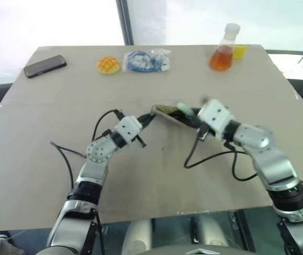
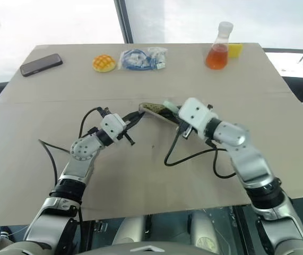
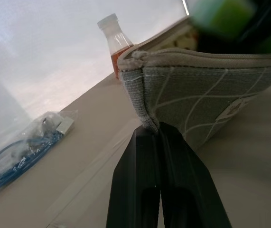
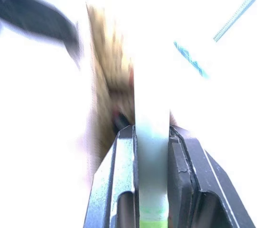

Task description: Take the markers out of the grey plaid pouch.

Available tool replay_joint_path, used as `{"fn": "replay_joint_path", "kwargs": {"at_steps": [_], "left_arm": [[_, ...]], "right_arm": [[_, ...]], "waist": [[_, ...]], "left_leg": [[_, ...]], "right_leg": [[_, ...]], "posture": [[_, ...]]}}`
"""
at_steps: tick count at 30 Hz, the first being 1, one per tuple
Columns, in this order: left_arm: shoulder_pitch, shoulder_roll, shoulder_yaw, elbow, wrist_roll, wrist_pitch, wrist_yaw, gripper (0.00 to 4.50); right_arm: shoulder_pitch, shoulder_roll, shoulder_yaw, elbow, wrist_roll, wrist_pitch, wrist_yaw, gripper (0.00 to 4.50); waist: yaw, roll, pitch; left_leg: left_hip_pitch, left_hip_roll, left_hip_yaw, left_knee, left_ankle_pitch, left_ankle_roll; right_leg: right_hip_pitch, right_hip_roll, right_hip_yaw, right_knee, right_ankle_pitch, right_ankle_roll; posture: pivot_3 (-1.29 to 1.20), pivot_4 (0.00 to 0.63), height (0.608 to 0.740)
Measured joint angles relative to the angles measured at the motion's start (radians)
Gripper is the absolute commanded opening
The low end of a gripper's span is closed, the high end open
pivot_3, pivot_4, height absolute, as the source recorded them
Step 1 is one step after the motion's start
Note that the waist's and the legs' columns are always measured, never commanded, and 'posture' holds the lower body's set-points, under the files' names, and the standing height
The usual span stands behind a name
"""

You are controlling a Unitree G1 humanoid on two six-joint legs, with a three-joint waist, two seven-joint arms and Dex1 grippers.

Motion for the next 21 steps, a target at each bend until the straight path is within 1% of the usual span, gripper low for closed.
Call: {"fn": "replay_joint_path", "kwargs": {"at_steps": [2,3,5,6,8,9,10,11,13,15,18,20,21], "left_arm": [[-0.005,-0.001,-0.001,0.01,0.001,-0.003,0.004,0.0],[-0.011,-0.001,-0.001,0.018,0.004,-0.006,0.008,0.0],[-0.017,0.0,0.001,0.023,0.006,-0.01,0.012,0.0],[-0.02,0.0,0.0,0.023,0.009,-0.012,0.015,0.0],[-0.021,0.001,0.001,0.023,0.011,-0.015,0.021,0.0],[-0.021,0.001,0.001,0.023,0.011,-0.016,0.021,0.0],[-0.021,0.002,0.001,0.023,0.012,-0.016,0.022,0.0],[-0.021,0.003,0.001,0.023,0.013,-0.017,0.022,0.0],[-0.02,0.005,0.001,0.023,0.015,-0.019,0.024,0.0],[-0.021,0.005,0.001,0.023,0.018,-0.022,0.024,0.0],[-0.025,0.004,0.0,0.025,0.019,-0.026,0.026,0.0],[-0.032,0.002,-0.001,0.025,0.02,-0.028,0.026,0.0],[-0.032,0.003,-0.001,0.025,0.019,-0.029,0.027,0.0]], "right_arm": [[0.022,-0.001,-0.049,-0.025,0.046,0.044,0.001,0.26],[0.043,0.007,-0.113,-0.039,0.108,0.101,-0.004,0.26],[0.047,0.018,-0.198,-0.04,0.163,0.168,-0.031,0.26],[0.044,0.032,-0.267,-0.035,0.197,0.214,-0.066,0.26],[0.024,0.034,-0.356,0.008,0.216,0.27,-0.134,0.26],[0.021,0.012,-0.371,0.049,0.202,0.28,-0.164,0.26],[0.022,-0.002,-0.373,0.076,0.187,0.284,-0.177,0.26],[0.025,-0.044,-0.353,0.131,0.151,0.278,-0.193,0.26],[0.03,-0.11,-0.29,0.245,0.065,0.246,-0.216,0.26],[0.028,-0.15,-0.208,0.374,-0.017,0.188,-0.232,0.26],[-0.011,-0.164,-0.108,0.539,-0.104,0.081,-0.237,0.26],[-0.033,-0.183,-0.077,0.596,-0.133,0.034,-0.215,1.3],[-0.032,-0.186,-0.07,0.61,-0.141,0.021,-0.203,1.69]], "waist": [[0.0,0.0,0.0],[0.002,0.0,0.0],[0.003,0.0,0.0],[0.004,0.0,0.0],[0.006,0.0,0.0],[0.006,0.0,0.0],[0.007,0.0,0.0],[0.008,0.0,0.0],[0.008,0.0,0.0],[0.007,0.0,0.0],[0.002,0.0,-0.001],[0.001,-0.001,-0.001],[0.003,-0.001,-0.001]], "left_leg": [[0.0,0.0,0.0,0.001,0.0,0.0],[0.0,0.0,0.0,0.001,0.0,0.0],[0.0,0.0,0.001,0.002,0.0,0.0],[-0.001,0.0,0.0,0.002,0.0,0.0],[0.0,0.0,0.001,0.002,0.0,0.0],[0.0,0.0,0.001,0.001,0.0,0.0],[0.0,0.0,0.001,0.001,0.0,0.0],[0.0,0.0,0.001,0.001,0.0,0.0],[0.0,0.0,0.001,0.001,0.0,0.0],[0.0,0.0,0.002,0.001,0.0,0.0],[0.001,0.0,0.002,0.001,0.0,0.0],[0.0,0.0,0.002,0.003,0.0,0.0],[0.0,0.0,0.002,0.004,0.0,0.0]], "right_leg": [[0.0,0.0,0.0,0.0,-0.001,-0.002],[0.0,0.0,0.0,0.0,-0.001,-0.002],[0.0,0.0,0.0,0.0,-0.001,-0.002],[0.0,0.0,0.0,0.0,-0.001,-0.002],[0.0,0.0,0.0,0.0,0.0,-0.001],[0.0,0.0,0.0,0.0,0.0,-0.001],[0.0,0.0,0.0,0.0,0.0,-0.001],[0.0,0.0,0.001,0.0,0.0,-0.001],[0.0,0.0,0.001,0.0,0.0,0.0],[0.0,0.0,0.001,0.0,0.0,0.0],[0.0,0.0,0.002,0.0,0.0,0.001],[0.001,0.0,0.002,0.0,0.0,0.001],[0.002,0.0,0.002,0.0,0.0,0.001]], "posture": [[0.0,0.15,0.74],[0.0,0.15,0.74],[0.0,0.15,0.74],[0.0,0.15,0.74],[0.0,0.15,0.74],[0.0,0.15,0.74],[0.0,0.15,0.74],[0.0,0.15,0.74],[0.0,0.15,0.74],[0.0,0.15,0.74],[0.0,0.15,0.74],[0.0,0.15,0.74],[0.0,0.15,0.74]]}}
